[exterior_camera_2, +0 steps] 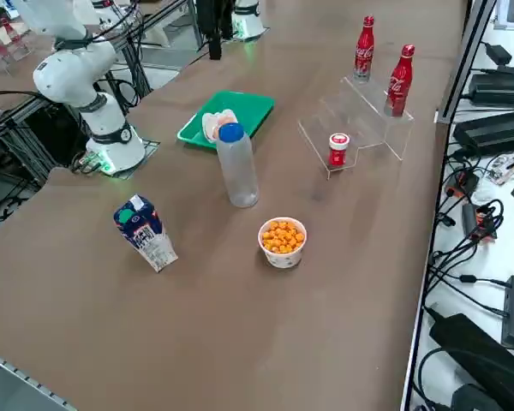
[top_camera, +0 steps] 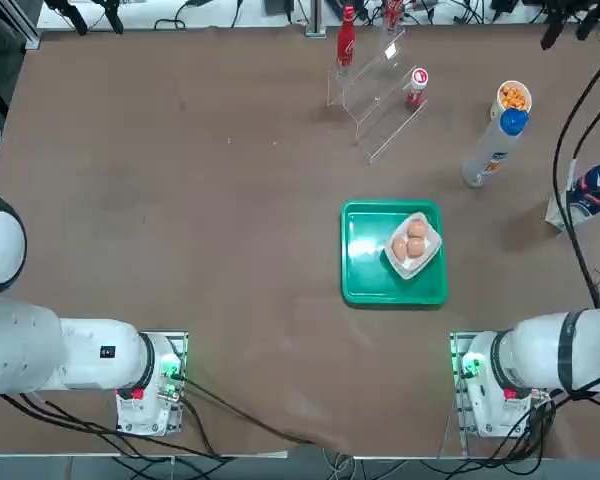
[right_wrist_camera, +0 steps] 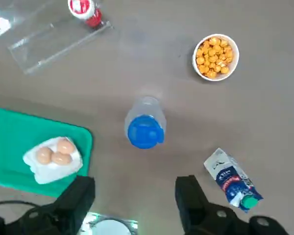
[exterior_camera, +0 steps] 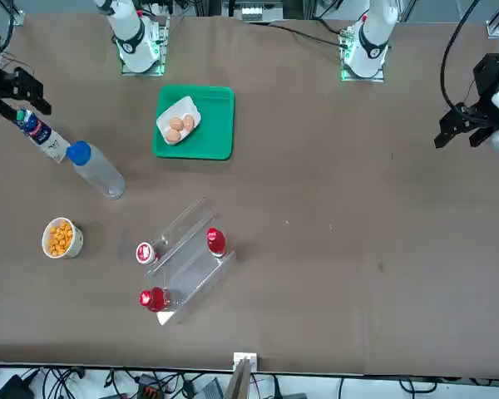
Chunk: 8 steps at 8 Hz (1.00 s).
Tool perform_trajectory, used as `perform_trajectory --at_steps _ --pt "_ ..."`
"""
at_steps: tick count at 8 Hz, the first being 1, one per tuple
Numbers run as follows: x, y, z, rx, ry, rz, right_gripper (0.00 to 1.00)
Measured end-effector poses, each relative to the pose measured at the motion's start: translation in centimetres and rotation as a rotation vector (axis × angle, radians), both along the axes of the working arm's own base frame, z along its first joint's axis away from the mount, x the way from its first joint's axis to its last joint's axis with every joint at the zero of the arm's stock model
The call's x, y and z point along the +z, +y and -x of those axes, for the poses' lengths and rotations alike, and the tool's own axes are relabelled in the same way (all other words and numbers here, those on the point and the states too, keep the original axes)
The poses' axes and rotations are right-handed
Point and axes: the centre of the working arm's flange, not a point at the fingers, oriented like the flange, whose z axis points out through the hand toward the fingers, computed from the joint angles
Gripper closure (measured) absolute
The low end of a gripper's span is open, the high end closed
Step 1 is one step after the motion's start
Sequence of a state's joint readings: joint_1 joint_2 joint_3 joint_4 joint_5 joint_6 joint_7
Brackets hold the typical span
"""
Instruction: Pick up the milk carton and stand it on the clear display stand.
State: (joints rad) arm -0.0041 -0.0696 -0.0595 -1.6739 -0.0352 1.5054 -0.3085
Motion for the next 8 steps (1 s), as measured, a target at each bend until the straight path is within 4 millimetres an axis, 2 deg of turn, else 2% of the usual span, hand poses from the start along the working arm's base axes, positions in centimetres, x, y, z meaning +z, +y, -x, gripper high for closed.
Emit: perform_trajectory --at_steps 3,6,8 --pt "-5.6 -6.1 0.4 0.202 0.009 -0.026 0.00" --pt "-10.2 -11.6 2.8 0.392 -0.001 -0.053 0.00" --pt "-12.9 -14.8 5.0 0.489 -0.035 -0.050 0.00"
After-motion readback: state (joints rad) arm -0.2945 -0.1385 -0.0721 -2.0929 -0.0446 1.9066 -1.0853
